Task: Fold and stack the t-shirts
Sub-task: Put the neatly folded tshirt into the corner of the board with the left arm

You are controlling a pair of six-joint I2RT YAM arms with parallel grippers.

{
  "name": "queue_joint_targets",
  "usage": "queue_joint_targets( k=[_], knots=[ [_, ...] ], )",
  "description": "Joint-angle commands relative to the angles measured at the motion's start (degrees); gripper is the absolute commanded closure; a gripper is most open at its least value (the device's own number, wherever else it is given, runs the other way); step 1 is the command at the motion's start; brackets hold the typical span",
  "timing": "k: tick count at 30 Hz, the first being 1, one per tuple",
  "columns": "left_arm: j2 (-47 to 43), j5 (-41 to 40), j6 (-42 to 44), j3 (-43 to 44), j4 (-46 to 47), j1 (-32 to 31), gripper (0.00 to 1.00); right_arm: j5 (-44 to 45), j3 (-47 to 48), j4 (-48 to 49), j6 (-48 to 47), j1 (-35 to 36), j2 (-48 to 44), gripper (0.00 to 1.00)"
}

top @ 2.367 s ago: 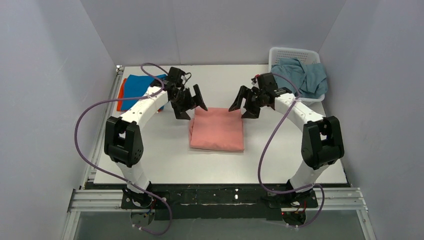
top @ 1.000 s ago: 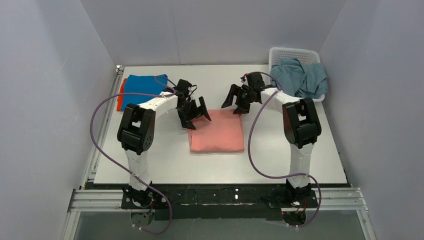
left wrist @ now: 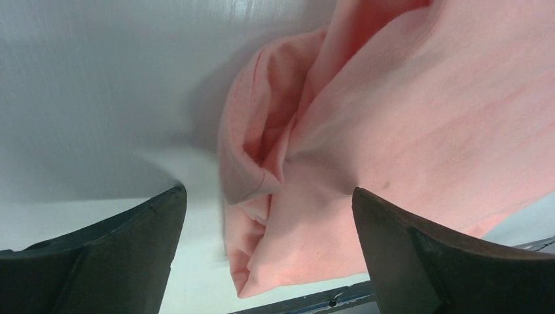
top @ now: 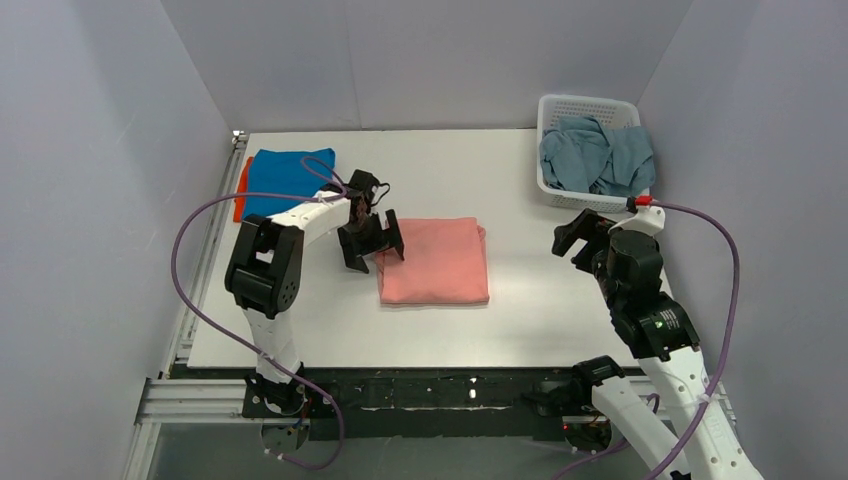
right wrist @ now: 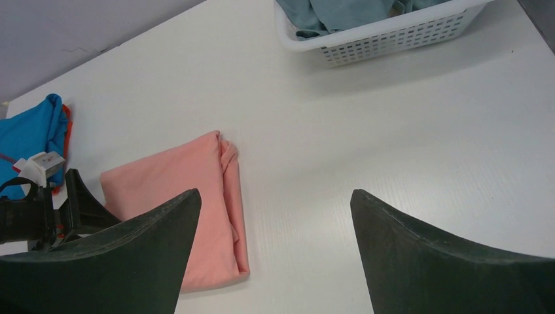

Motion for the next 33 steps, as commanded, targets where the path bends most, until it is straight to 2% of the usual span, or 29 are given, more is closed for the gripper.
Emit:
queue_joint_targets(
  k=[1, 5, 10, 15, 19, 20, 21, 22, 27, 30, 33],
  knots=[
    [2.08, 2.40, -1.49, -2.16, -2.23, -1.59, 0.05, 3.07, 0.46, 0.64, -0.73, -0.24, -0.54, 0.07],
    [4.39, 0.86, -1.83, -1.34, -2.16, -4.44, 0.20, 3.30, -1.11, 2.05, -0.70, -0.24, 0.47, 0.05],
    [9.04, -5.17, -1.51, 4.91, -6.31, -8.48, 0.38, 3.65, -1.42, 1.55, -1.17, -0.24, 2.81, 0.05],
    [15.22, -18.48, -0.96, 13.64, -17.50, -12.57, 0.66, 5.10, -2.60, 2.36, -1.76, -0.24, 3.73, 0.04],
    [19.46, -18.68, -0.50, 17.80, -20.41, -13.82, 0.87, 5.45, -3.47, 3.12, -2.59, -0.32, 4.49, 0.04],
    [19.83, -18.75, -0.42, 18.49, -20.89, -13.77, 0.99, 5.46, -3.60, 3.19, -2.76, -0.32, 4.70, 0.04],
    [19.98, -19.53, -0.32, 19.17, -21.58, -13.83, 1.00, 5.65, -3.77, 3.31, -3.05, -0.39, 4.92, 0.04],
    [18.83, -24.69, 2.20, 21.62, -23.76, -13.84, 1.00, 6.04, -4.22, 3.98, -3.55, -0.44, 5.48, 0.04],
    [15.82, -39.65, 9.66, 29.90, -29.52, -13.48, 1.00, 6.60, -4.60, 5.37, -4.03, -0.50, 6.90, 0.05],
    [15.70, -41.52, 13.39, 35.72, -32.04, -11.46, 1.00, 8.00, -4.43, 5.15, -4.10, -0.63, 8.14, 0.05],
    [15.57, -43.35, 16.20, 37.84, -31.96, -9.03, 1.00, 7.89, -4.43, 5.42, -3.78, -0.68, 8.96, 0.05]
  ],
)
